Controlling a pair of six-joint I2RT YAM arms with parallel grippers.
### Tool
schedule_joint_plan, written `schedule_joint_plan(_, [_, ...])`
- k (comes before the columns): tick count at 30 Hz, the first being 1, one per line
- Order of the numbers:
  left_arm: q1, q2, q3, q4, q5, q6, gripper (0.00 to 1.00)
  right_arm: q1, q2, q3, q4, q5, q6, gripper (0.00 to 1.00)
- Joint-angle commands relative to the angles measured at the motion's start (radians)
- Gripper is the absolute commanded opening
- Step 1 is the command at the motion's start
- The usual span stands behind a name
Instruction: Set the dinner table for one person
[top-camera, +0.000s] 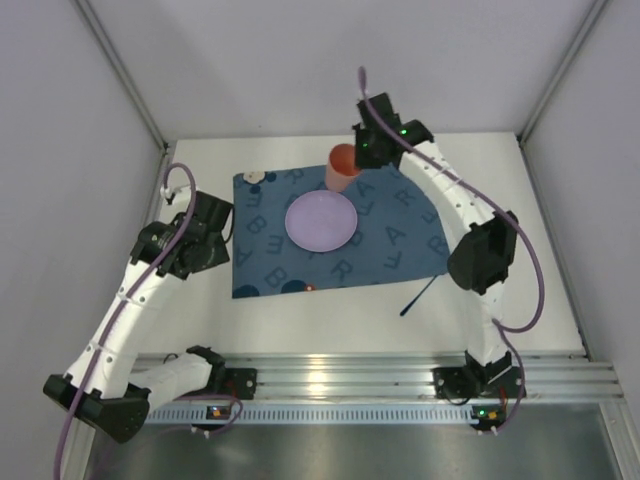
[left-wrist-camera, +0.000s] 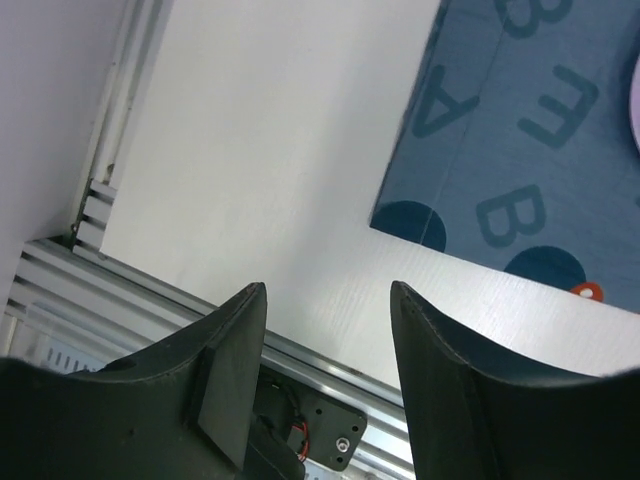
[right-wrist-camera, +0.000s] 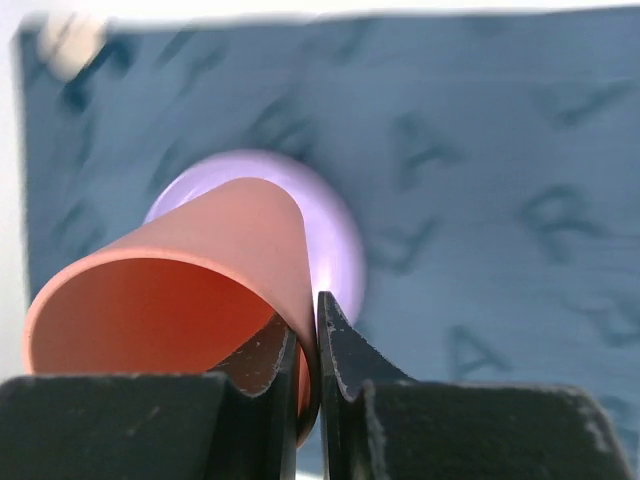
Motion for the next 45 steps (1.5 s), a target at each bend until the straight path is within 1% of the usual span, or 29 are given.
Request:
schedule_joint_plan(1, [0.007, -0.038, -0.017, 0.09, 0.106, 0.07, 0.58, -0.097, -0.017, 0.101, -0.067, 0.088, 0.028, 0.0])
schedule_joint_plan(2, [0.007, -0.044, -0.022, 0.107, 0.128, 0.075, 0.58, -0.132, 0.025, 0.156, -0.073, 0.117, 0.031, 0.0])
schedule_joint_plan(5, [0.007, -0.053, -0.038, 0.149, 0.218, 0.089, 0.62, -0.191, 0.104, 0.231, -0.077, 0.151, 0.039, 0.0])
schedule_joint_plan(9, [0.007, -0.056, -0.058, 0.157, 0.272, 0.086, 0.62, -0.234, 0.161, 0.234, -0.041, 0.191, 0.046, 0.0])
schedule_joint_plan(14, [0.007, -0.07, -0.088, 0.137, 0.277, 0.064, 0.61, -0.255, 0.24, 0.233, -0.052, 0.243, 0.045, 0.0])
schedule_joint_plan(19, [0.007, -0.072, -0.092, 0.123, 0.274, 0.06, 0.6, -0.275, 0.279, 0.208, -0.069, 0.255, 0.063, 0.0])
schedule_joint_plan(21, [0.007, -0.067, -0.089, 0.12, 0.269, 0.057, 0.6, -0.286, 0.282, 0.198, -0.073, 0.257, 0.071, 0.11])
schedule_joint_plan(22, [0.007, -0.064, -0.086, 0.123, 0.268, 0.055, 0.6, -0.289, 0.285, 0.192, -0.075, 0.255, 0.069, 0.19])
schedule_joint_plan(23, [0.007, -0.061, -0.086, 0.121, 0.266, 0.055, 0.6, -0.295, 0.287, 0.187, -0.078, 0.254, 0.069, 0.29])
schedule_joint_plan(24, [0.007, -0.052, -0.085, 0.124, 0.268, 0.053, 0.6, -0.298, 0.288, 0.182, -0.078, 0.248, 0.068, 0.5])
schedule_joint_plan(25, [0.007, -0.047, -0.083, 0.127, 0.271, 0.052, 0.6, -0.298, 0.287, 0.181, -0.075, 0.239, 0.059, 0.58])
schedule_joint_plan(26, [0.007, -0.039, -0.081, 0.13, 0.272, 0.052, 0.6, -0.3, 0.285, 0.176, -0.075, 0.232, 0.056, 0.72])
schedule_joint_plan(27, [0.007, -0.036, -0.08, 0.138, 0.277, 0.053, 0.6, -0.303, 0.284, 0.176, -0.073, 0.228, 0.054, 0.75])
schedule_joint_plan(30, [0.005, -0.015, -0.074, 0.153, 0.298, 0.063, 0.6, -0.309, 0.262, 0.175, -0.063, 0.173, 0.042, 0.82])
schedule_joint_plan(31, [0.005, -0.009, -0.069, 0.166, 0.308, 0.07, 0.6, -0.311, 0.239, 0.173, -0.055, 0.16, 0.037, 0.83])
schedule_joint_plan(33, [0.004, 0.019, -0.063, 0.195, 0.352, 0.101, 0.6, -0.311, 0.207, 0.172, -0.052, 0.136, 0.029, 0.88])
schedule_joint_plan(35, [-0.001, 0.055, -0.046, 0.218, 0.386, 0.118, 0.61, -0.309, 0.149, 0.165, -0.061, 0.145, 0.013, 0.88])
schedule_joint_plan(36, [-0.004, 0.069, -0.04, 0.232, 0.43, 0.13, 0.61, -0.312, 0.121, 0.156, -0.064, 0.157, 0.01, 0.9])
schedule_joint_plan(37, [-0.018, 0.085, -0.028, 0.251, 0.453, 0.136, 0.61, -0.315, 0.06, 0.136, -0.066, 0.168, 0.006, 0.91])
schedule_joint_plan(38, [-0.028, 0.117, -0.023, 0.29, 0.476, 0.138, 0.63, -0.329, 0.022, 0.077, -0.064, 0.18, 0.006, 0.91])
schedule_joint_plan(39, [-0.06, 0.132, -0.017, 0.32, 0.533, 0.145, 0.64, -0.338, -0.018, 0.037, -0.06, 0.179, 0.011, 0.91])
schedule_joint_plan(40, [-0.08, 0.154, -0.016, 0.351, 0.559, 0.148, 0.65, -0.351, -0.107, -0.011, -0.051, 0.173, 0.034, 0.92])
schedule_joint_plan(41, [-0.11, 0.198, -0.011, 0.414, 0.576, 0.15, 0.67, -0.378, -0.155, -0.128, -0.04, 0.135, 0.043, 0.92])
schedule_joint_plan(42, [-0.184, 0.227, -0.005, 0.443, 0.617, 0.155, 0.68, -0.392, -0.205, -0.193, -0.029, 0.11, 0.048, 0.92])
schedule_joint_plan(43, [-0.226, 0.259, 0.02, 0.469, 0.625, 0.161, 0.68, -0.403, -0.305, -0.257, -0.009, 0.098, 0.057, 0.92])
schedule_joint_plan(44, [-0.266, 0.339, 0.036, 0.521, 0.634, 0.168, 0.69, -0.413, -0.356, -0.381, -0.004, 0.087, 0.057, 0.92])
schedule_joint_plan(45, [-0.338, 0.384, 0.075, 0.541, 0.65, 0.184, 0.71, -0.412, -0.406, -0.44, 0.0, 0.088, 0.056, 0.92])
